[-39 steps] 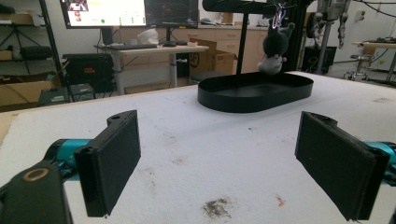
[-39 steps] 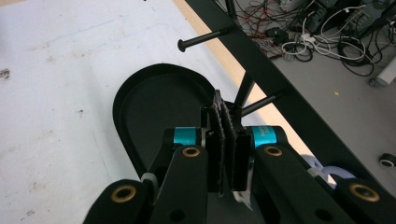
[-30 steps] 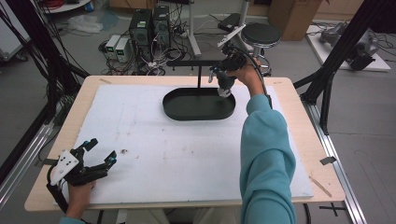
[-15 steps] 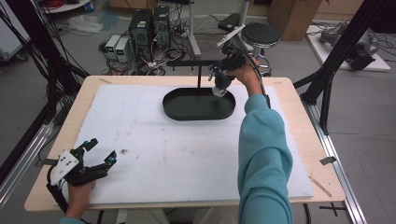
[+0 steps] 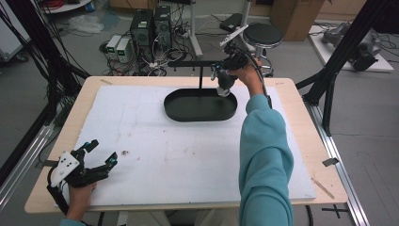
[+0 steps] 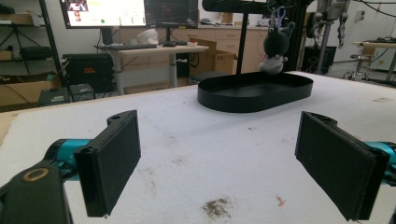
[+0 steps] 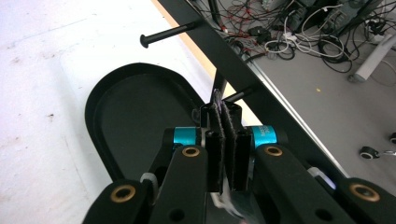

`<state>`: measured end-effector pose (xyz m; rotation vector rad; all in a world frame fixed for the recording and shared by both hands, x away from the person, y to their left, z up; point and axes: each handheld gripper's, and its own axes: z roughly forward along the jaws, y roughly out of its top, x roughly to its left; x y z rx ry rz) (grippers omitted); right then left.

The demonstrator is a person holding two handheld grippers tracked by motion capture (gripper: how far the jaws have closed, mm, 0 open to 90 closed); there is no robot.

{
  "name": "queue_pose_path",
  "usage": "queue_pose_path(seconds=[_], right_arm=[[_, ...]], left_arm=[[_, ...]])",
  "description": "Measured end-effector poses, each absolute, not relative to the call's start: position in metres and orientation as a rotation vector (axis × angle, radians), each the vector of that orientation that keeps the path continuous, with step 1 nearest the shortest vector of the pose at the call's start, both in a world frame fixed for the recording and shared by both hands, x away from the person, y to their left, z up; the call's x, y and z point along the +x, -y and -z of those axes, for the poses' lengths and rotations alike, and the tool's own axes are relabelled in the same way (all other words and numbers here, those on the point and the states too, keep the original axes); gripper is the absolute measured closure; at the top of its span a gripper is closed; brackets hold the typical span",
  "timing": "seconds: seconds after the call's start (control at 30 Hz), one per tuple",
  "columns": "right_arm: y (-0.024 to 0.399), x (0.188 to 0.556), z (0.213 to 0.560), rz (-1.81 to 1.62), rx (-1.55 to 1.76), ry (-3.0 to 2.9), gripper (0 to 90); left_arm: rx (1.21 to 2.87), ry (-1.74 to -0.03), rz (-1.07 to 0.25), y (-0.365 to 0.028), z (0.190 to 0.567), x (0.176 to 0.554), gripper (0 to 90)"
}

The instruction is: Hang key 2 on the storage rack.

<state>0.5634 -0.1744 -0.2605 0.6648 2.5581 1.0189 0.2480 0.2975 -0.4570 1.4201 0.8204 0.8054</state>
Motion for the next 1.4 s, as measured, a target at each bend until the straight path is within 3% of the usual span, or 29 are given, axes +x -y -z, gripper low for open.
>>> queue_pose_path(seconds=[0.53,1.0,1.13,1.33,1.37,1.4], right_arm=[[0.174,0.571,0.267,-1.022,0.672,-2.528,87.3],[0.178,0.570,0.264,-1.048,0.689,-2.494,77.5],[0.181,0.564,0.258,-1.073,0.710,-2.448,64.4],[0.188,0.544,0.243,-1.188,0.824,-2.251,7.5],[0.191,0.541,0.240,-1.229,0.844,-2.233,0.7],[0.192,0.537,0.238,-1.250,0.849,-2.220,0.6]], left_arm=[[1.420,-0.820,-0.805,-0.297,0.457,0.248,14.6],[1.420,-0.821,-0.804,-0.298,0.457,0.248,14.6],[1.418,-0.820,-0.805,-0.297,0.457,0.248,14.6],[1.417,-0.821,-0.805,-0.297,0.457,0.248,14.6],[1.417,-0.820,-0.806,-0.297,0.457,0.248,14.6],[1.418,-0.820,-0.806,-0.298,0.457,0.248,14.6]])
